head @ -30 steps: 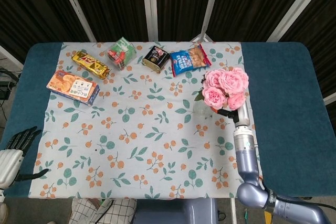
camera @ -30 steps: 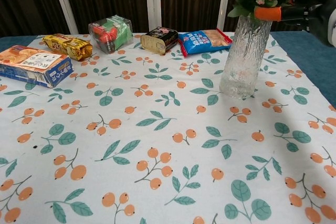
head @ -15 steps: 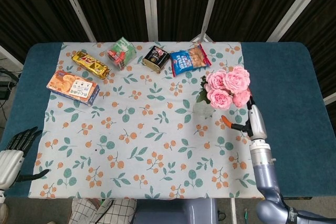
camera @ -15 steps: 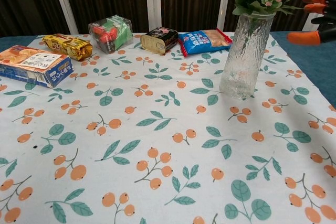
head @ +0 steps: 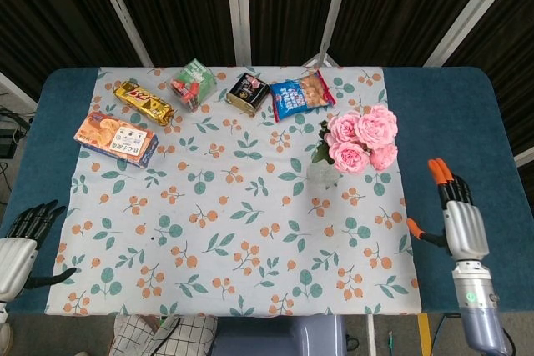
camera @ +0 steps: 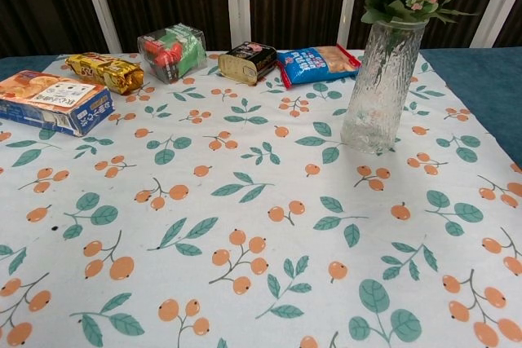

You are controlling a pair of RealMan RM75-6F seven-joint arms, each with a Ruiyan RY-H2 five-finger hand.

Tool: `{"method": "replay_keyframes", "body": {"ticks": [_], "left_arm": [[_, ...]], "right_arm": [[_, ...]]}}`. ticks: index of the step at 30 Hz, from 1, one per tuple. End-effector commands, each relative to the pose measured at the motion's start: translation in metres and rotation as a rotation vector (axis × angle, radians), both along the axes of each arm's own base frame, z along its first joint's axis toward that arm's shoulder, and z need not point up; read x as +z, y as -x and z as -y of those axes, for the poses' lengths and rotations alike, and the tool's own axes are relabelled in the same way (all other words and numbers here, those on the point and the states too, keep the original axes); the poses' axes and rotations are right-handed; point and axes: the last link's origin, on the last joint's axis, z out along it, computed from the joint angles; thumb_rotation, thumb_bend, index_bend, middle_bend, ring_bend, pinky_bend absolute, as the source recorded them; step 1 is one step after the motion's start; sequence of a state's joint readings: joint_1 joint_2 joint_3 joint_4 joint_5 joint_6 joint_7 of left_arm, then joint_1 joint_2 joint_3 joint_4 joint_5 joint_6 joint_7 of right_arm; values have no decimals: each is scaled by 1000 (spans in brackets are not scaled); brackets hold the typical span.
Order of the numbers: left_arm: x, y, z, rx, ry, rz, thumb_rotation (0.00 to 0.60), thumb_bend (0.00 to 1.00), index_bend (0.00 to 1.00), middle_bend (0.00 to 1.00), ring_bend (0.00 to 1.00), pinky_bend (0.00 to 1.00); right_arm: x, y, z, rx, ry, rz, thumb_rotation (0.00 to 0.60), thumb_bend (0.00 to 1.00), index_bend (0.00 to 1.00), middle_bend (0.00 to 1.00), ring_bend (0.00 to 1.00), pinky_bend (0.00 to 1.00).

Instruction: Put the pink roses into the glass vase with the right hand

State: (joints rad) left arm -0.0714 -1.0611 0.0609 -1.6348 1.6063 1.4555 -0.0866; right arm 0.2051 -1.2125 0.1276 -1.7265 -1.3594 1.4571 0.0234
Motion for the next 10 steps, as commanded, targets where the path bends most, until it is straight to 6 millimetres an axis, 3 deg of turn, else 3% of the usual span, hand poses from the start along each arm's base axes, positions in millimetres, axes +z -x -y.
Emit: {"method": "replay_keyframes", "body": {"ticks": [1,5,10], "left_arm": [[0,0,0,-5,-5,-18,600,0,0,0,0,0],[1,3,-1,-11,-29,-61,600,0,0,0,0,0],[3,4,-1,-16,-55,-95,600,0,0,0,0,0]], "right_arm": [[17,23,-27,21,27,-187,600,286,0,0,0,0],[25,33,-49,34,40,-379,600,286,0,0,0,0],[26,35,-59,18,27,-443,600,286,0,0,0,0]]}}
